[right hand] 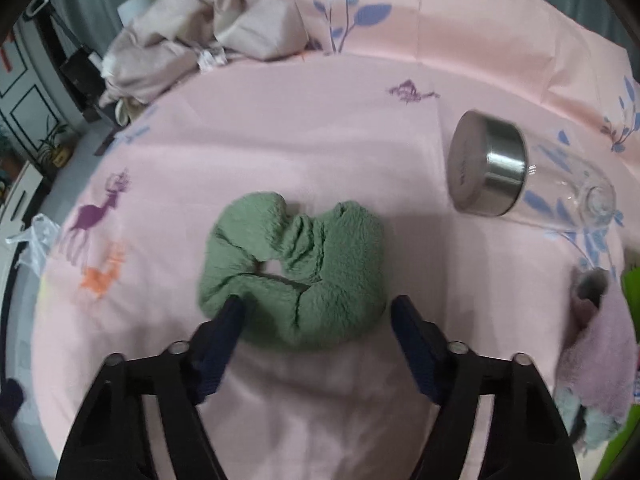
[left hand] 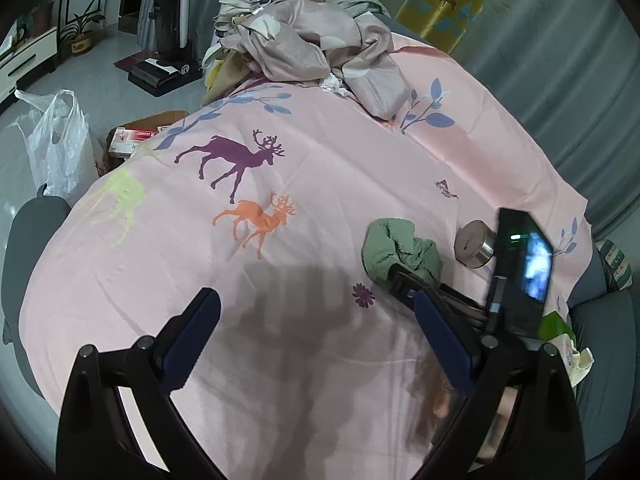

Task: Organize soft objects
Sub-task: 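Reach the right gripper to the green knit sock and close on it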

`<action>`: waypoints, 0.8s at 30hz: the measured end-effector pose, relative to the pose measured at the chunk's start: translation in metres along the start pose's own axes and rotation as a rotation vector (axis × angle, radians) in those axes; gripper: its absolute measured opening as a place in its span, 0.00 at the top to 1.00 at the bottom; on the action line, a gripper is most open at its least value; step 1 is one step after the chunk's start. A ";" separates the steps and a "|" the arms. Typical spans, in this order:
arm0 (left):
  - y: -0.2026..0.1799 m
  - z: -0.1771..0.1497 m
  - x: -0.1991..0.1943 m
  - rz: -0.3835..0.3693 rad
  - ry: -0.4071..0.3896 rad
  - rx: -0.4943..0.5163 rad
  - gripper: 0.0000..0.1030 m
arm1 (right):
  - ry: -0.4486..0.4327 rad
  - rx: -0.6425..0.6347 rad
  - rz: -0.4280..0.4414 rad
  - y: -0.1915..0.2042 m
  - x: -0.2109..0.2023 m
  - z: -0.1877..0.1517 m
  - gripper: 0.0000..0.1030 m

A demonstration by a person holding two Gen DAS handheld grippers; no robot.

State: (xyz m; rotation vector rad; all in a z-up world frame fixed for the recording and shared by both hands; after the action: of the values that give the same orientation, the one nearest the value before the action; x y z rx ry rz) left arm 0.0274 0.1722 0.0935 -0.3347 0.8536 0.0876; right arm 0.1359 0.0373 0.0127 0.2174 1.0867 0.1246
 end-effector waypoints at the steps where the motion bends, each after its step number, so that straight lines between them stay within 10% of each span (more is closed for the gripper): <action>1: 0.000 0.000 0.000 -0.002 0.000 -0.001 0.06 | -0.019 0.006 0.010 -0.004 0.000 0.001 0.51; 3: -0.002 0.000 0.001 -0.006 0.002 0.005 0.06 | -0.041 0.013 0.015 -0.012 -0.003 0.002 0.79; 5: -0.004 0.000 0.002 -0.008 0.005 0.014 0.06 | -0.035 0.019 0.035 -0.015 -0.007 0.001 0.85; 15: -0.022 -0.007 0.005 -0.029 0.020 0.071 0.10 | -0.048 0.004 0.220 -0.059 -0.108 -0.036 0.87; 24: -0.072 -0.030 0.016 -0.105 0.083 0.196 0.18 | 0.091 -0.029 0.201 -0.112 -0.119 -0.095 0.87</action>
State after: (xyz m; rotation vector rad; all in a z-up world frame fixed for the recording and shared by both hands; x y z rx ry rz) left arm 0.0319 0.0932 0.0815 -0.1995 0.9169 -0.1078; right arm -0.0041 -0.0848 0.0464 0.2969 1.1512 0.3328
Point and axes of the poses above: each gripper's, at about its wrist camera, not at the fingertips, and x roughly the way its jaws point, y to its left, z to its top, the point moved 2 cm from there along x, roughly the way its jaws point, and after that the axes turned 14 degrees about x, right-handed, at the moved point
